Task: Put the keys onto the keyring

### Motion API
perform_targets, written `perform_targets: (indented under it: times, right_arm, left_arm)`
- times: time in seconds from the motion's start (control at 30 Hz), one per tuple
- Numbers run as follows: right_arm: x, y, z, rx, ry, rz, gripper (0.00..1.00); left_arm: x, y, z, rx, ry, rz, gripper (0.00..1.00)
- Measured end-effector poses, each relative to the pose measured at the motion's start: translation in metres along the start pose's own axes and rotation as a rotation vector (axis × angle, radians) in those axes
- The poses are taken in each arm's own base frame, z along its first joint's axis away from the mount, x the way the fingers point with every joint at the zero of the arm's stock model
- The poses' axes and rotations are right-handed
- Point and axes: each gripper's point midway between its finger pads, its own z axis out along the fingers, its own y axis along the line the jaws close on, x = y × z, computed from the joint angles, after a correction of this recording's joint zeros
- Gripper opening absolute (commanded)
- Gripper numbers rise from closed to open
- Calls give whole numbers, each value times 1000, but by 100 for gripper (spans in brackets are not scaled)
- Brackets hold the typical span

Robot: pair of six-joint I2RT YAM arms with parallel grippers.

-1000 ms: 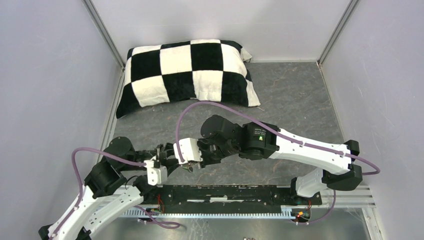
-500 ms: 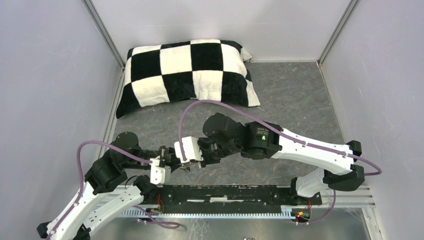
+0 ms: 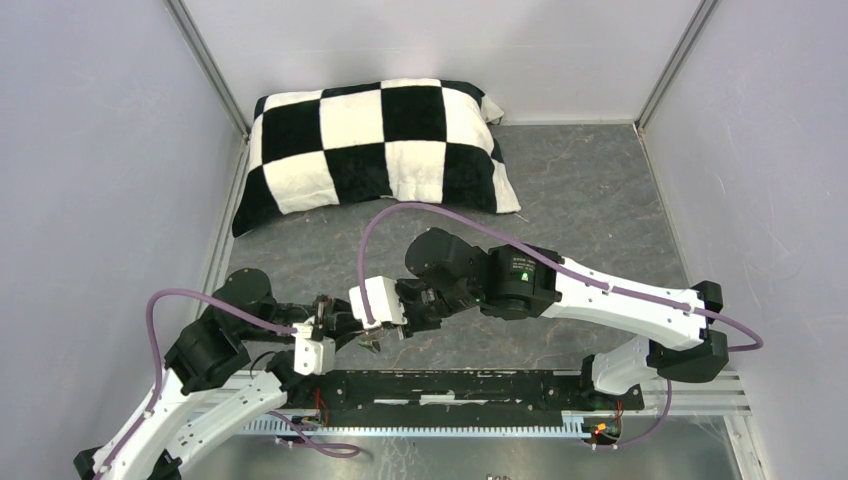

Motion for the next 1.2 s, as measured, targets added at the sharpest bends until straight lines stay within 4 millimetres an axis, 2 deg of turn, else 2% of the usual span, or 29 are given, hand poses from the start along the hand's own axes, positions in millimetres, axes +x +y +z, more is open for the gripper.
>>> perform_targets:
  times: [0.13, 0.33, 0.67, 0.9, 1.07, 1.1, 1.17, 1.2]
  right_arm:
    - [0, 1, 1, -4, -7, 0, 0]
    - [5, 6, 8, -9, -31, 3, 0]
    - [1, 5, 6, 19, -120, 23, 0]
    - [-9, -5, -4, 55, -203, 47, 0]
    - [-9, -8, -7, 59, -231, 66, 2]
    - [-8, -8, -8, 56, -233, 72, 2]
    - [-7, -6, -9, 46, -239, 85, 2]
    - [-6, -6, -9, 45, -240, 87, 2]
  left_arm:
    - [-1, -3, 0, 14, -7, -4, 10]
    - [3, -9, -1, 34, 7, -12, 2]
    - [0, -8, -4, 17, -5, 33, 2]
    - [-10, 1, -10, -46, -30, 94, 2]
    - [-10, 3, -11, -58, -27, 117, 3]
    - [-9, 2, -11, -58, -26, 123, 9]
    - [-7, 1, -11, -58, -23, 125, 37]
    - [-6, 1, -11, -59, -21, 130, 46]
